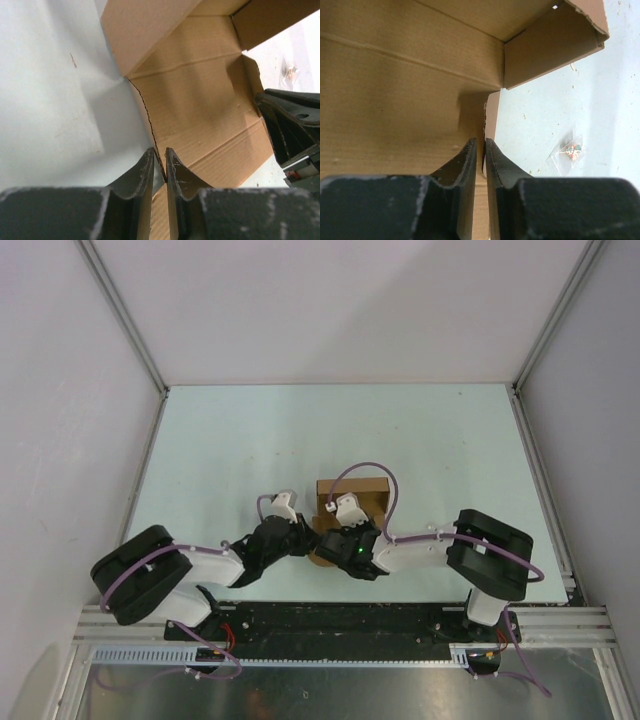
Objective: Fold the paper box
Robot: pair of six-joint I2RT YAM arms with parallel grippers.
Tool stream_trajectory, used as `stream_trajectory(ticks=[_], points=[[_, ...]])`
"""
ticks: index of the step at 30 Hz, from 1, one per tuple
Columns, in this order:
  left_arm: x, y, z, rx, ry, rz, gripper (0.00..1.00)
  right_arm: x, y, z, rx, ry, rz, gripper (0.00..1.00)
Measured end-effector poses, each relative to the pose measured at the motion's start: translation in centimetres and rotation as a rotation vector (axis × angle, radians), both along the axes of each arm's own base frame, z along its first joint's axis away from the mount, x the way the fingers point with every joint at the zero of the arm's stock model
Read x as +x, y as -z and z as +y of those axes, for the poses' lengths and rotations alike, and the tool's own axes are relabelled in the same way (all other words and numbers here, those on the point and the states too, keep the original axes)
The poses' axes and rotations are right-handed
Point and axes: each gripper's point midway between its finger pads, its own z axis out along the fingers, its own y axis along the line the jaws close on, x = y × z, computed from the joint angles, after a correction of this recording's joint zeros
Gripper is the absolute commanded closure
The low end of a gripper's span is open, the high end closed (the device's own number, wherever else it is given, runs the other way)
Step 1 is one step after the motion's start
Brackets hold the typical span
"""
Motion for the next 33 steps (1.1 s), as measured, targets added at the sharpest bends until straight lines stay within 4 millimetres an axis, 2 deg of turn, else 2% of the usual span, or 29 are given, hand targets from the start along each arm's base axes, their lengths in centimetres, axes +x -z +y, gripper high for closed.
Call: stream_trajectory(ticks=[2, 3, 5, 6, 8, 9, 12, 15, 20, 24, 28, 30, 33], points=[[0.2, -0.4, 0.1, 0.015, 0.002, -0.012, 0.80, 0.0, -0.3, 0.2, 0.019, -0.001, 0.001, 0.87], [0.3, -0.7, 0.2, 0.023, 0.000, -0.019, 0.80, 0.0, -0.4, 0.2, 0.027, 0.000, 0.001, 0.84], [0.5, -1.0, 0.3, 0.039, 0.001, -0.032, 0.80, -0.1, -0.4, 0.3, 0.035, 0.004, 0.002, 0.77], [0.7, -1.3, 0.3, 0.048, 0.000, -0.038, 0.80, -0.1, -0.3, 0.3, 0.038, 0.006, 0.003, 0.69], [1.0, -1.6, 0.1, 0.065, 0.005, -0.049, 0.80, -0.2, -0.3, 0.4, 0.060, 0.014, 0.007, 0.62], [1.1, -1.7, 0.1, 0.074, 0.007, -0.052, 0.80, -0.2, -0.4, 0.5, 0.073, 0.015, 0.012, 0.56], [1.4, -1.9, 0.0, 0.100, 0.014, -0.064, 0.80, -0.5, -1.0, 0.9, 0.151, 0.014, 0.024, 0.49], [1.7, -1.9, 0.2, 0.131, 0.016, -0.073, 0.81, -0.8, -2.3, 1.2, 0.264, 0.005, 0.032, 0.46], [2.3, -1.6, 0.6, 0.193, 0.012, -0.081, 0.81, -1.2, -5.7, 1.0, 0.513, -0.011, 0.021, 0.45], [2.6, -1.3, 0.9, 0.237, 0.008, -0.087, 0.81, -1.2, -7.8, 0.6, 0.642, -0.023, 0.008, 0.44], [2.5, -0.9, 1.2, 0.264, 0.004, -0.083, 0.80, -1.4, -7.7, -0.1, 0.681, -0.017, 0.017, 0.43], [2.4, -0.7, 1.3, 0.274, 0.003, -0.081, 0.80, -1.5, -7.1, -0.8, 0.681, 0.007, 0.029, 0.35], [2.3, -0.6, 1.4, 0.285, 0.006, -0.080, 0.80, -1.4, -6.4, -2.0, 0.707, 0.065, 0.044, 0.28]])
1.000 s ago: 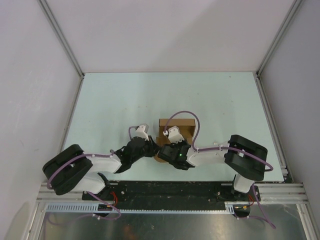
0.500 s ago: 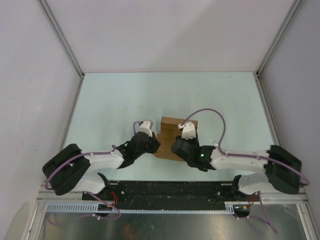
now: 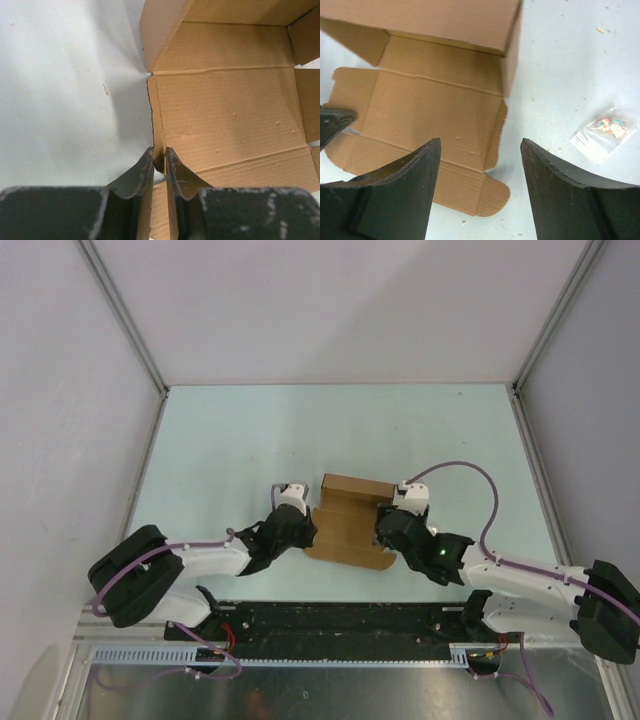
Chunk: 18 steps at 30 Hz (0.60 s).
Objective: Fold the paper box
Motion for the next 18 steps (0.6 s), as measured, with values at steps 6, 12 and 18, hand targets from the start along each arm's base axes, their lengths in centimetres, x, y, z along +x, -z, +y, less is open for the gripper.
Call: stream_trajectory(ticks=[6, 12, 18], points=[[-0.2, 0.2, 0.0, 0.009, 0.001, -0.001, 0.80, -0.2, 1.2, -2.2, 0.086, 0.093, 0.065, 0.28], [-0.3, 0.4, -0.1, 0.020, 0.002, 0.000, 0.80, -0.4, 2.8, -1.9, 0.119, 0.101, 0.129, 0.44], [-0.3, 0.4, -0.1, 0.021, 0.002, 0.000, 0.80, -0.2, 5.2, -2.6, 0.132, 0.129, 0.196, 0.53]])
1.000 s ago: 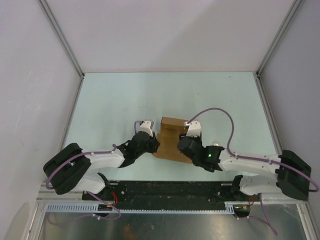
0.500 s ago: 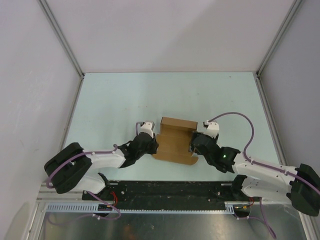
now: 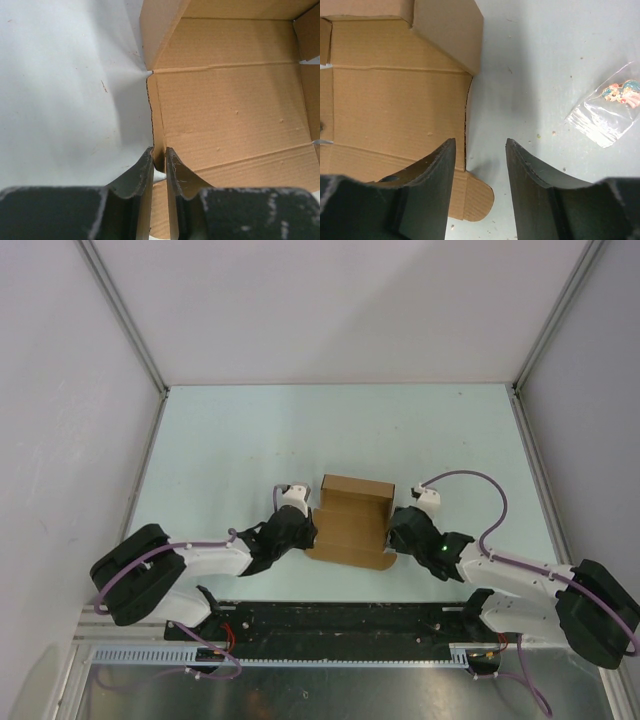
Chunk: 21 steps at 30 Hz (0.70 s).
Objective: Fold the paper box
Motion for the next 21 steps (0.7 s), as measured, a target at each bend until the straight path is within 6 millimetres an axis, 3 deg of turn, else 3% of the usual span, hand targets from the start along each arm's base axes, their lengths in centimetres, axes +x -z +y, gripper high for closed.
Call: stream_trajectory(ticks=[5, 9, 12, 13, 16, 21], points=[[0.0, 0.0, 0.0, 0.000, 0.001, 0.000, 0.80, 0.2, 0.4, 0.3, 0.032, -0.004, 0.014, 0.68], [0.0, -0.1, -0.1, -0.001, 0.001, -0.001, 0.78, 0.4, 0.6, 0.9, 0.067, -0.019, 0.015, 0.87], [0.0, -0.1, -0.1, -0.002, 0.002, -0.001, 0.66, 0.4, 0.9, 1.1, 0.088, -0.028, 0.019, 0.99], [0.0, -0.1, -0.1, -0.002, 0.002, -0.001, 0.58, 0.4, 0.9, 1.1, 0.088, -0.031, 0.019, 1.00], [-0.1, -0.2, -0.1, -0.002, 0.004, -0.004, 0.48, 0.6, 0.9, 1.3, 0.091, -0.036, 0.013, 1.00], [0.3, -1.3, 0.0, -0.020, -0.011, -0.032, 0.44, 0.8, 0.9, 1.3, 0.087, -0.040, 0.005, 1.00]])
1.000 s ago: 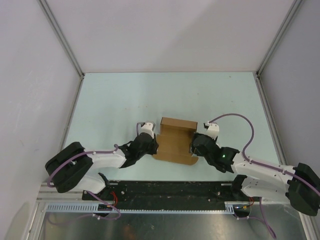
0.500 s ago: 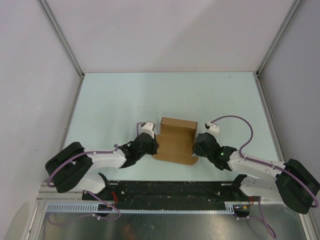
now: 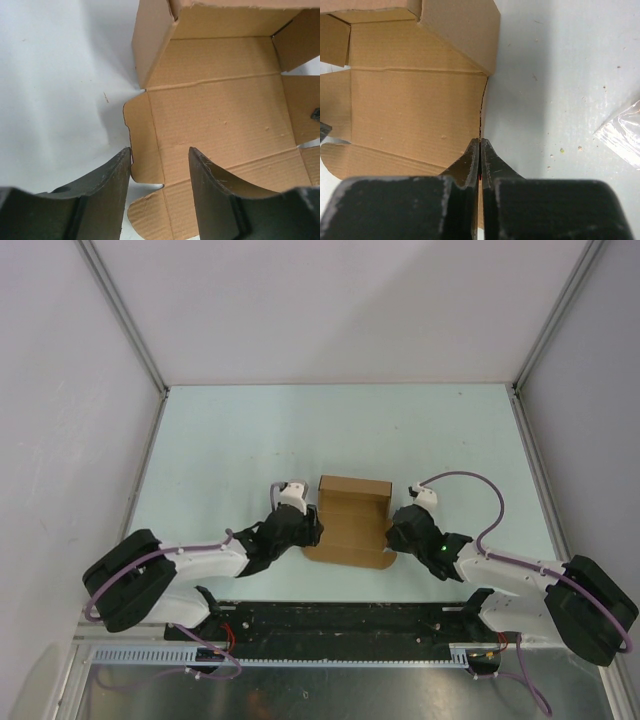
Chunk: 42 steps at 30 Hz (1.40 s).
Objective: Fold the paper box
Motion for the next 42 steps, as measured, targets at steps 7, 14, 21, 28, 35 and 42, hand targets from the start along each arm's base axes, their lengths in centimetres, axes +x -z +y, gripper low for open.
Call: stream_trajectory(ticks=[7, 14, 21, 28, 35, 42], points=[[0.5, -0.5, 0.3, 0.008, -0.022, -0.019, 0.60, 0.1, -0.1, 0.0, -0.005, -0.008, -0.006, 1.00], [0.7, -0.5, 0.0, 0.014, -0.019, -0.019, 0.70, 0.1, -0.1, 0.0, -0.009, -0.011, -0.009, 1.00], [0.6, 0.1, 0.1, 0.030, -0.018, -0.006, 0.78, 0.1, -0.1, 0.0, -0.009, -0.012, -0.008, 1.00], [0.5, 0.7, 0.1, 0.048, -0.010, 0.004, 0.98, 0.0, -0.1, 0.0, -0.007, -0.014, -0.007, 1.00], [0.7, 0.3, -0.5, 0.069, 0.014, -0.014, 1.00, 0.0, 0.0, 0.1, -0.004, -0.019, -0.003, 1.00], [0.8, 0.5, -1.7, 0.243, 0.045, -0.081, 1.00, 0.0, 0.0, 0.1, -0.008, -0.020, -0.003, 1.00]])
